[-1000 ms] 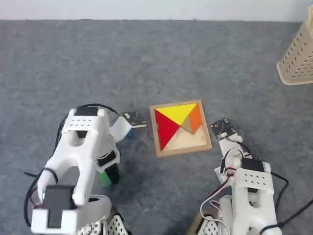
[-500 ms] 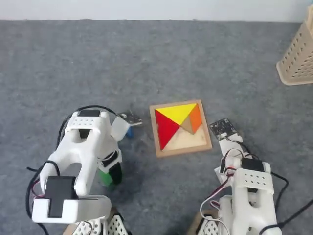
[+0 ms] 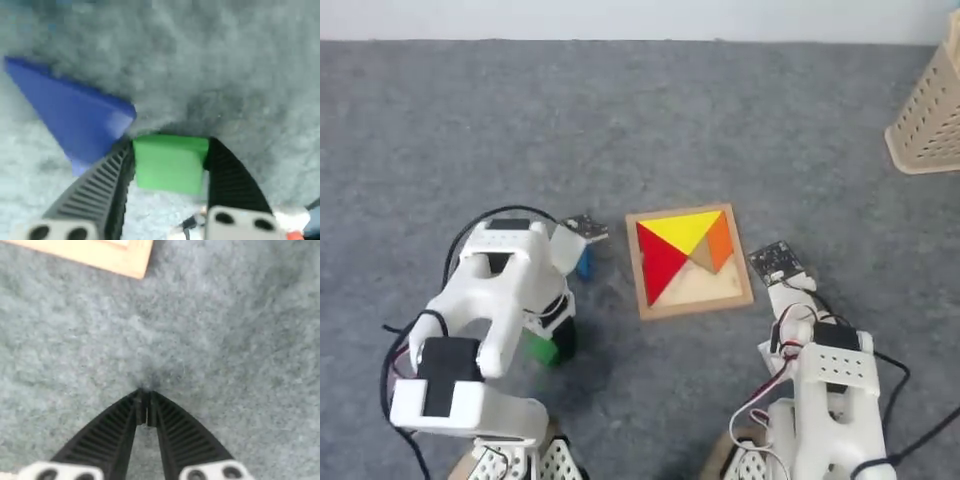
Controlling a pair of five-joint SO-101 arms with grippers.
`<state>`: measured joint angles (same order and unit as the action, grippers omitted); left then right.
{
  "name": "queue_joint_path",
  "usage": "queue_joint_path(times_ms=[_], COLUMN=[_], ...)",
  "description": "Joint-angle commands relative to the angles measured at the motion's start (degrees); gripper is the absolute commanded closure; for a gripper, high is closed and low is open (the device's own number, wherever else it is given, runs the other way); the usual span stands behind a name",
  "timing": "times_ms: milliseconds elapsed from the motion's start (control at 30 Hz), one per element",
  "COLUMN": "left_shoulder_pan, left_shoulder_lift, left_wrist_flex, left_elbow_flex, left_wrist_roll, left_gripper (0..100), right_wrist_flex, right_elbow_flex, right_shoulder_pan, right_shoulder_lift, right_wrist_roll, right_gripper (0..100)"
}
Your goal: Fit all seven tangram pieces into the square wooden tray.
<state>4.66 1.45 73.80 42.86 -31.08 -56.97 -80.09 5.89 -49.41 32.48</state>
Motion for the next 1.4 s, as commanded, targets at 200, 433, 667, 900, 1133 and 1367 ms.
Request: queue_joint_path(times_ms=[200,433,667,900,1133,1367], left_shoulder_pan=[0.35,0.44,0.26,5.27,5.19,5.63], left_shoulder_lift=[-0.09,0.00,0.00,0.53,0.53,-0.09], left_wrist_flex=[0.88,-2.29,-3.25,-12.84,-10.90,-8.18], left_elbow_flex=[-10.86,-14.37,-18.51,-15.16,-11.12,-12.97], left_wrist_roll=[0.97,3.87,8.88,10.37,4.75,3.43], left_gripper=[82,82,82,81,77,77], right_wrist_flex=[0.75,0.75,0.75,0.75,0.75,0.75], right_elbow_flex=[0.00,0.00,0.00,-0.18,-0.18,-0.18], right_shoulder_pan=[0.84,0.84,0.84,0.84,0.84,0.84], right_shoulder_lift=[-0.75,-0.75,-0.75,-0.75,-0.75,-0.75], right_wrist_roll=[0.79,0.79,0.79,0.79,0.79,0.79], right_gripper=[99.2,99.2,99.2,99.2,99.2,99.2])
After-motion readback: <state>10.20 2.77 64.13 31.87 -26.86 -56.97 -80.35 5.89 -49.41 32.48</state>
